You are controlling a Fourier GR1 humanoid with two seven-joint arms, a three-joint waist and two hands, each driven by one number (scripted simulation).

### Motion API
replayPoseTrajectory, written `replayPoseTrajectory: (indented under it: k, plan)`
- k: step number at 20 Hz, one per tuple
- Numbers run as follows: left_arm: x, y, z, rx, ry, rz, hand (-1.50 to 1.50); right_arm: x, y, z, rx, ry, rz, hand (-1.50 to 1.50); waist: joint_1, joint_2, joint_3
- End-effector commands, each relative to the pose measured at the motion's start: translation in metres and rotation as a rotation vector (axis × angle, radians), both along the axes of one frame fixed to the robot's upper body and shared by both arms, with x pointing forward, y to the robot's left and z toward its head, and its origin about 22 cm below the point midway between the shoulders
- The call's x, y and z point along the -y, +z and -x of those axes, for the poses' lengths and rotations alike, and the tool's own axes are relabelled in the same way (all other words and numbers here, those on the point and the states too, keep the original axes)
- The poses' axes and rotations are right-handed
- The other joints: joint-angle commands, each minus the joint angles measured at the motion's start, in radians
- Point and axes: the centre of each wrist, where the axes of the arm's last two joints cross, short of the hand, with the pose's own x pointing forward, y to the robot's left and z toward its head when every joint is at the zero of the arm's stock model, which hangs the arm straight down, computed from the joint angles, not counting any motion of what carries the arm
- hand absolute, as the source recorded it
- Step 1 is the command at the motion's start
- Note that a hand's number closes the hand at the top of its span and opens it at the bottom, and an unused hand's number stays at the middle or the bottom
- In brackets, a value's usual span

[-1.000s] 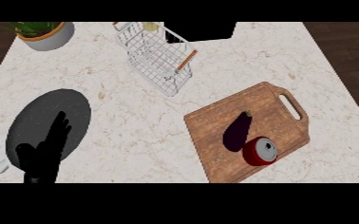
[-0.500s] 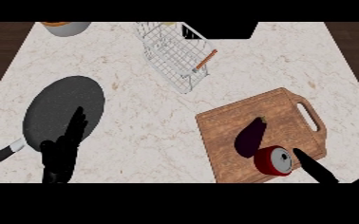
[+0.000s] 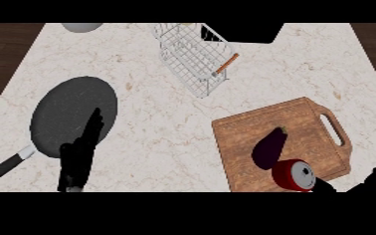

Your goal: Pick the eggplant from the cutting board and place it in the tiered basket

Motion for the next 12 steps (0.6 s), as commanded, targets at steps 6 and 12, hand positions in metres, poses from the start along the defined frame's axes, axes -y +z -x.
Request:
replayPoseTrajectory:
  k: [6,12]
  plan:
    - [0.013,0.001,-0.011,0.002,-0.001,-0.006,0.00,-0.038,0.036,-0.051,-0.261,-0.099,0.060,-1.50,0.008,-0.009,0.010]
    - [0.012,0.001,-0.011,-0.014,0.000,-0.001,0.00,-0.033,0.027,-0.072,-0.438,-0.062,0.028,-1.50,0.008,-0.007,0.013]
